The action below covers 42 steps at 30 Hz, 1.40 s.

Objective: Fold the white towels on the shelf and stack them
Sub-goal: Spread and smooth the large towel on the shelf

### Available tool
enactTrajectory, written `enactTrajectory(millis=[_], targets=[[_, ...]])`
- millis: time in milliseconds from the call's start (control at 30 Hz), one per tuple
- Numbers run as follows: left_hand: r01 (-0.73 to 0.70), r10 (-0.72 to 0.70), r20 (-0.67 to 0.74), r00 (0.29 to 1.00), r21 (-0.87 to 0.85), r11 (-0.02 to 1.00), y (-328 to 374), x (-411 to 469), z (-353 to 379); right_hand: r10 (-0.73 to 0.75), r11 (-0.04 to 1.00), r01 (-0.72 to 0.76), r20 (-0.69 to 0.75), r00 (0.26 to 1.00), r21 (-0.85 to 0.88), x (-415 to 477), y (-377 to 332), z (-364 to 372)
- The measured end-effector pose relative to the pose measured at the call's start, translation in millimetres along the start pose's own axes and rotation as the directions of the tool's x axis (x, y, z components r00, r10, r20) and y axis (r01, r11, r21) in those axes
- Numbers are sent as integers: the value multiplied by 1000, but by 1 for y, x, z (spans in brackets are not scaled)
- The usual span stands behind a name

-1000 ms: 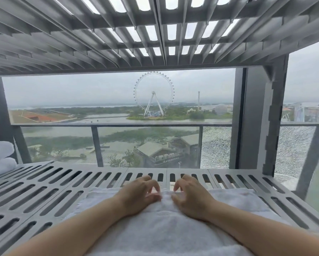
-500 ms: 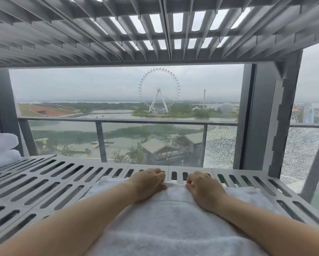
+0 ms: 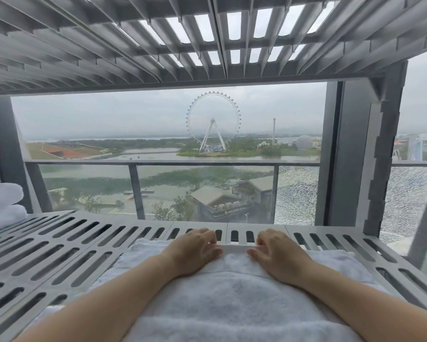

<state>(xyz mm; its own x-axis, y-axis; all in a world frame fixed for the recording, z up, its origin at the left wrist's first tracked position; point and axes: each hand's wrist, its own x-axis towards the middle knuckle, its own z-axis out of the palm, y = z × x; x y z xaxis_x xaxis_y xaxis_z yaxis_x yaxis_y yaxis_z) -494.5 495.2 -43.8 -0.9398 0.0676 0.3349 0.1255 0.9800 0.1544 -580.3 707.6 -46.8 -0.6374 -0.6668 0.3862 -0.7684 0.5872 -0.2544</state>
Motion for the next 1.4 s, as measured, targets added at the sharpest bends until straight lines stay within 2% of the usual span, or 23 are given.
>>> enactTrajectory(millis=[167, 333, 500, 600, 700, 900, 1033, 1200, 1400], targets=[[-15, 15, -1, 1000, 15, 1000, 3, -3, -3, 12, 1000, -12, -8, 1000, -24, -1, 0, 0], [-42, 46, -64, 997, 59, 997, 6, -4, -4, 16, 999, -16, -1, 1000, -34, -2, -1, -1], [-27, 30, -52, 998, 56, 998, 6, -3, -4, 3, 999, -4, -13, 1000, -50, -2, -3, -1], [-16, 17, -12, 1000, 51, 999, 7, -5, -4, -47, 998, 47, -20, 999, -29, -2, -5, 0], [60, -60, -4, 998, -13, 998, 8, -12, -7, -108, 994, 108, -17, 994, -25, 0, -7, -3], [69, -68, -21, 997, 34, 997, 9, -34, -10, -165, 977, 167, 25, 986, -136, 6, -17, -9], [49, -48, -7, 999, 91, 995, -3, -48, -22, -119, 982, 134, 116, 986, -131, 12, -39, -10], [62, -69, 54, 996, 128, 990, -33, -69, -42, -120, 991, 125, 112, 986, -42, 18, -87, 4], [47, -71, 111, 991, 206, 977, -49, -73, -47, -83, 988, 102, 156, 984, -119, 35, -134, 23]])
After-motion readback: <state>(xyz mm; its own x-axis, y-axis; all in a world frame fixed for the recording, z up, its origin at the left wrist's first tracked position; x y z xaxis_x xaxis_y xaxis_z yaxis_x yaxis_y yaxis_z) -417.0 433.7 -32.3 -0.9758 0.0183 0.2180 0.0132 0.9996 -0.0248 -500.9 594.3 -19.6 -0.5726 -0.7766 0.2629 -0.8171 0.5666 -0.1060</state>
